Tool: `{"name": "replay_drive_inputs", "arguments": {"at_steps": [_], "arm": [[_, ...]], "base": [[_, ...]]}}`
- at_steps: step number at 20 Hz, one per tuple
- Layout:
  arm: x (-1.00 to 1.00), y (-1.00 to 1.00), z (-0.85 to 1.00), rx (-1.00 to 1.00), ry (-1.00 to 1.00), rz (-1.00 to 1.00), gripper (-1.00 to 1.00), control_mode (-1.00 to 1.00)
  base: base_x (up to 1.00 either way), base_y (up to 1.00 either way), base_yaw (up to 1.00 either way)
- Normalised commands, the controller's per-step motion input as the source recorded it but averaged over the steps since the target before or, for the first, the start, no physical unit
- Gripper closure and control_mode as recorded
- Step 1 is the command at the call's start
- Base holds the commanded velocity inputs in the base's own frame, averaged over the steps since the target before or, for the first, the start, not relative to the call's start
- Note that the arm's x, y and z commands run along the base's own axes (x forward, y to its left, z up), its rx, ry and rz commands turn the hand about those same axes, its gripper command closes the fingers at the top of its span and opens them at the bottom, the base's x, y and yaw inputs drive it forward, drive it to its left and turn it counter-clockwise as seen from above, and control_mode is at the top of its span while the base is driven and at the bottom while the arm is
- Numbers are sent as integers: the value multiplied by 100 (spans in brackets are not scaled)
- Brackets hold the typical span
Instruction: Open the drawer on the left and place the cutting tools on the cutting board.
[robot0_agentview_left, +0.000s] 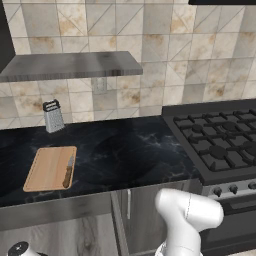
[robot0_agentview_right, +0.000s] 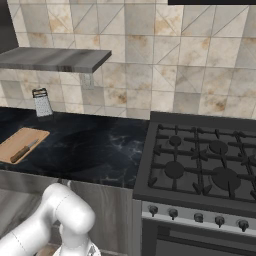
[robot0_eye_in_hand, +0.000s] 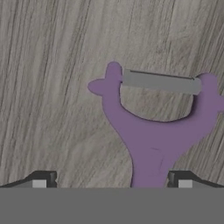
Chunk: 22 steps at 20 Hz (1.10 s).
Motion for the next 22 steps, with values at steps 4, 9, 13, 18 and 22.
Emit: {"name": "replay_drive_inputs", "arguments": {"at_steps": [4,9,13,18,22], "arm": [[0,0,-11,0,0,0,-100,-100],[0,-6,-36,3,0,-1,-100,-100],[0,-10,-44,4,0,-2,-100,-100],[0,-17,-26,1,0,-1,-100,-100],[-7,-11,-15,0,4,0,-100,-100]], "base": [[0,0,0],[0,0,0],[0,0,0],[0,0,0],[0,0,0]]}}
